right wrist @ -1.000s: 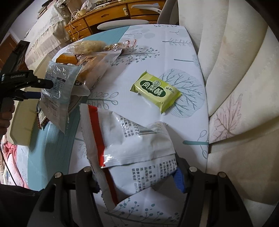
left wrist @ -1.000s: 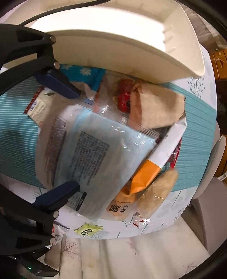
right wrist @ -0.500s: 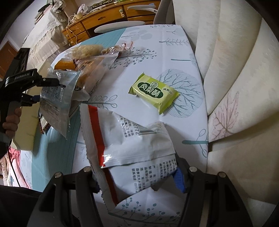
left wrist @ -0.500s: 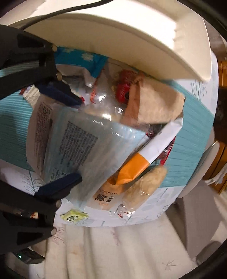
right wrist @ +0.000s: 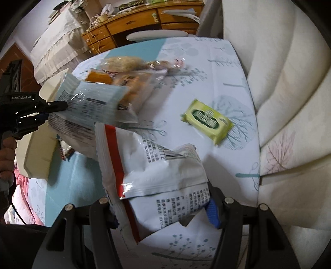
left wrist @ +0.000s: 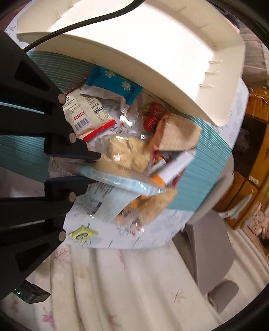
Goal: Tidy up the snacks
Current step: 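Lift both held bags and carry them over the white tray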
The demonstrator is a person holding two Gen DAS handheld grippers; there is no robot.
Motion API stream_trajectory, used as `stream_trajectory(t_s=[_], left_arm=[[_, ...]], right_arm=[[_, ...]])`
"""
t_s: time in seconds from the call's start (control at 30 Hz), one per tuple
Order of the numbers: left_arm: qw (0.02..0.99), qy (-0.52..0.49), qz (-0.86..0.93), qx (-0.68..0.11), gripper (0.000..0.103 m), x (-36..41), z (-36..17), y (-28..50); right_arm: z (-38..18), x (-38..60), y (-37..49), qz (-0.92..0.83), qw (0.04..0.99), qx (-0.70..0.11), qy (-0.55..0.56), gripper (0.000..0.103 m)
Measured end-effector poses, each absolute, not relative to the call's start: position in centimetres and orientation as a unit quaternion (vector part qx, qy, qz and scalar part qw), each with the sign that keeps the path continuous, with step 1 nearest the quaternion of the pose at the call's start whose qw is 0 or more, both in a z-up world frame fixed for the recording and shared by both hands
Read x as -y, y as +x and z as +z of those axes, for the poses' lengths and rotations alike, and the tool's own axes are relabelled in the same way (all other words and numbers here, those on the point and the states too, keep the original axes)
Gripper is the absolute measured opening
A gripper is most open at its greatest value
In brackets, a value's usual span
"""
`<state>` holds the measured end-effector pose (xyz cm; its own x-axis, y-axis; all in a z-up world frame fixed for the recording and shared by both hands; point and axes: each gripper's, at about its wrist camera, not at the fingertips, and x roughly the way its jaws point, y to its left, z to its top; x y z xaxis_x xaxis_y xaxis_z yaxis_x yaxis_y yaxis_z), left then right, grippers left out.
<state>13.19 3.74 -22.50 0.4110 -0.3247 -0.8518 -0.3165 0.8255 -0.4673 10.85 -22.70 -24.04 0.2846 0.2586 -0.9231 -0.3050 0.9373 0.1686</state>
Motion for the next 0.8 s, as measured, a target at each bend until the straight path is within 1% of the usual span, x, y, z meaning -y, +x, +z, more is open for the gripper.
stream_trajectory(t_s=[0.2, 0.4, 0.53, 0.8], left_arm=[[0.802, -0.287, -0.039, -0.523, 0.01, -4.8, -18.6, 11.6], [0.819, -0.266, -0.06, -0.505, 0.01, -7.6, -14.1, 9.4], [0.827, -0.252, -0.066, -0.498, 0.011, -10.0, -12.3, 7.8], [0.844, -0.252, -0.057, -0.471, 0.011, -16.3, -10.6, 4.8]], right_arm=[[-21.7, 20.4, 9.8, 0.178, 0.815, -0.551, -0.021, 0.062], [-19.2, 17.4, 8.6, 0.178, 0.827, -0.534, -0.003, 0.062], [-17.2, 14.6, 7.7, 0.184, 0.835, -0.519, 0.005, 0.062], [-13.4, 8.3, 5.9, 0.217, 0.846, -0.486, 0.014, 0.062]])
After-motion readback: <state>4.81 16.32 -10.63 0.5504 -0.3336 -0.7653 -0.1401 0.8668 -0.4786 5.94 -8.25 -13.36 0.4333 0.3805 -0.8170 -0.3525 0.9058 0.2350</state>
